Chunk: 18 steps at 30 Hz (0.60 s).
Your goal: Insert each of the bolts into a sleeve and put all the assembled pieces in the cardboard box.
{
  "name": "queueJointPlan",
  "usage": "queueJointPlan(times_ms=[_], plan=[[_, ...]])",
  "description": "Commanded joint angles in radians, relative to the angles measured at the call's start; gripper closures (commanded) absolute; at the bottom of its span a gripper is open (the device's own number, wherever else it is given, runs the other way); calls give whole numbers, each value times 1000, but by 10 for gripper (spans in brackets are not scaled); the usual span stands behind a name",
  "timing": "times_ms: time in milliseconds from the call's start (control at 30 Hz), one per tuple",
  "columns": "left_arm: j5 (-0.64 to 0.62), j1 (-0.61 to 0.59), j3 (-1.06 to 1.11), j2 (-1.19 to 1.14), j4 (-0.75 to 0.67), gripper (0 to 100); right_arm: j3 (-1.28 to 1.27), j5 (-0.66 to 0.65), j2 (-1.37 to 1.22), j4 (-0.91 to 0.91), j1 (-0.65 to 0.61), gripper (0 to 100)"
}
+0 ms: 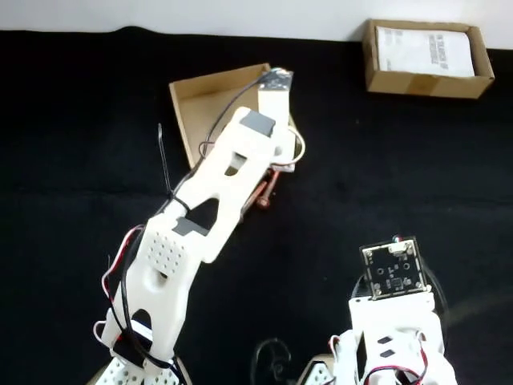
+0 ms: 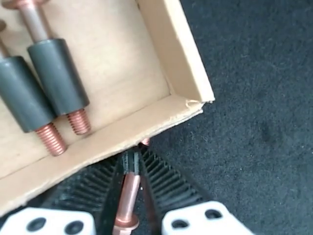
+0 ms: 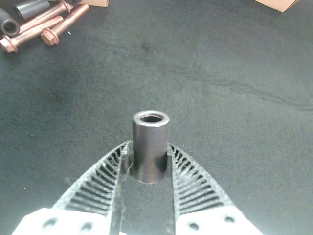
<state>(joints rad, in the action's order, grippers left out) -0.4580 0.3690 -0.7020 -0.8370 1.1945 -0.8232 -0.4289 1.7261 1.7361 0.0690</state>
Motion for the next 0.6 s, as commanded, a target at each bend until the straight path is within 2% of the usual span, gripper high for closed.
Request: queueJointPlan(times_ms=[0, 300, 467, 567], plan=[[3, -47, -56, 38, -18, 990, -1, -12, -1, -19, 12, 992], [3, -79, -71, -147, -118, 990, -1, -12, 1, -19, 12, 992], [3, -42, -119, -156, -109, 990, -1, -12, 1, -19, 12, 992], [3, 4, -127, -148, -43, 990, -1, -12, 2, -19, 12, 992]])
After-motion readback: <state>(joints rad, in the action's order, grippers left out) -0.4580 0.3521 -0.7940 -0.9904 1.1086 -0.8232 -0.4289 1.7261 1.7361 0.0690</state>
